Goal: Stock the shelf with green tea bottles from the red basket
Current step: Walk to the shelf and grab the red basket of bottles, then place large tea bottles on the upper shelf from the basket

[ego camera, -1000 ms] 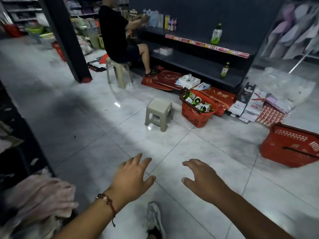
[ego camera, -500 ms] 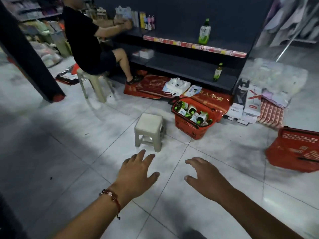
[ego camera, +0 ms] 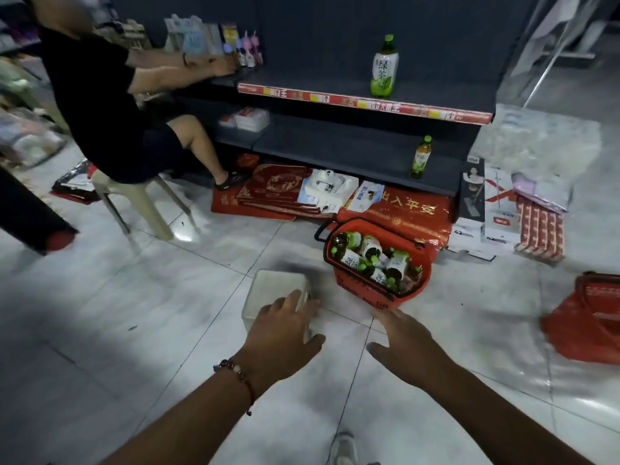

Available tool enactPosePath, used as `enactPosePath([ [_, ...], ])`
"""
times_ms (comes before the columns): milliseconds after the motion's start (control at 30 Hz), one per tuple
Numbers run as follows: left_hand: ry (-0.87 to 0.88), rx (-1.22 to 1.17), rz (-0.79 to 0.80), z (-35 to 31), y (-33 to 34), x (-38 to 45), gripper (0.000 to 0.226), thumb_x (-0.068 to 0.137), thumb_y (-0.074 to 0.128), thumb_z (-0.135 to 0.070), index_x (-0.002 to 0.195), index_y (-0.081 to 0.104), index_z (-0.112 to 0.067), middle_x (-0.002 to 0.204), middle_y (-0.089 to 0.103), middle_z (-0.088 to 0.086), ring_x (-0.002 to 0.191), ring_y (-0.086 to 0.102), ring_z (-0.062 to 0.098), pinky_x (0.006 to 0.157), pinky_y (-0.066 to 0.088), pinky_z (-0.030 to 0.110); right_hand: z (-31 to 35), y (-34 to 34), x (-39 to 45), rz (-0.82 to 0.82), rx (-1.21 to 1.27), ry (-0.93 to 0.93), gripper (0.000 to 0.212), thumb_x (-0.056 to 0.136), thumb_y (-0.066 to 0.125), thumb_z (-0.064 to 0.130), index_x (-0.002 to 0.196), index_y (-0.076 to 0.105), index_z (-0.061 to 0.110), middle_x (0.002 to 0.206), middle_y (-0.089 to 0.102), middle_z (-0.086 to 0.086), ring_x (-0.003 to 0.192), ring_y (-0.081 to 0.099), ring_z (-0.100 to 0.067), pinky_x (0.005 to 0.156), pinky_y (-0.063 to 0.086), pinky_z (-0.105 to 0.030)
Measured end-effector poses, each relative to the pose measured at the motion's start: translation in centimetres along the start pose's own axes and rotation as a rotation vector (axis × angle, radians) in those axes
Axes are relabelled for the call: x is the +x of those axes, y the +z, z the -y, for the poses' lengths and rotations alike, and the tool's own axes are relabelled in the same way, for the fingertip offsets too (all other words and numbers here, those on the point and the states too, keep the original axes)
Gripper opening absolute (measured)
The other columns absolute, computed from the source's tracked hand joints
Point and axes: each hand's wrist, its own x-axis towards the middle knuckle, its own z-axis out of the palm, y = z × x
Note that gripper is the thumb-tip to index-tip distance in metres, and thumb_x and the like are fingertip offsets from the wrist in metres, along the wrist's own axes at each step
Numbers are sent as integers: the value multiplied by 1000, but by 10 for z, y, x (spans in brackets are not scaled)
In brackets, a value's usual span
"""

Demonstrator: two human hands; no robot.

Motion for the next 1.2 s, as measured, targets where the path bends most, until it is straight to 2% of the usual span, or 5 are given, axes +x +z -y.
enactPosePath([
  [300, 177, 20, 47, 64, -54, 186, 65, 96, 49, -52, 152, 27, -29, 160, 27, 3, 144, 32, 24, 115, 29, 39, 29, -39, 162, -65, -40, 122, 64, 91, 59, 44, 147, 36, 23, 146, 44, 1, 134, 42, -20, 109, 34, -31],
  [467, 295, 66, 141, 105, -72, 288, 63, 95, 50, -51, 150, 31, -28, 158, 29, 7, 141, 36, 28, 114, 33, 44, 44, -41, 245, -79, -1, 310, 69, 91, 58, 47, 150, 31, 23, 151, 39, -2, 140, 37, -23, 115, 30, -38],
  [633, 351, 134, 235, 133, -76, 387, 67, 95, 51, -50, 153, 27, -27, 160, 24, 8, 141, 34, 28, 114, 30, 41, 43, -47, 323, -92, 109, 449, 70, 91, 59, 43, 151, 29, 21, 149, 37, -3, 139, 35, -26, 115, 29, -41],
  [900, 423, 253, 367, 115, -43, 543, 68, 94, 49, -52, 153, 26, -28, 158, 28, 8, 139, 37, 29, 111, 35, 42, -22, -49, 453, -94, 231, 535, 68, 89, 57, 34, 149, 29, 20, 148, 38, -6, 139, 34, -28, 116, 27, -48],
  [1200, 378, 273, 521, 94, 19, 695, 73, 97, 50, -52, 158, 19, -26, 165, 15, 10, 146, 27, 30, 117, 27, 39, -121, -30, 581, 81, 361, 555, 70, 93, 58, 37, 152, 23, 21, 156, 27, -9, 143, 28, -31, 117, 27, -47],
])
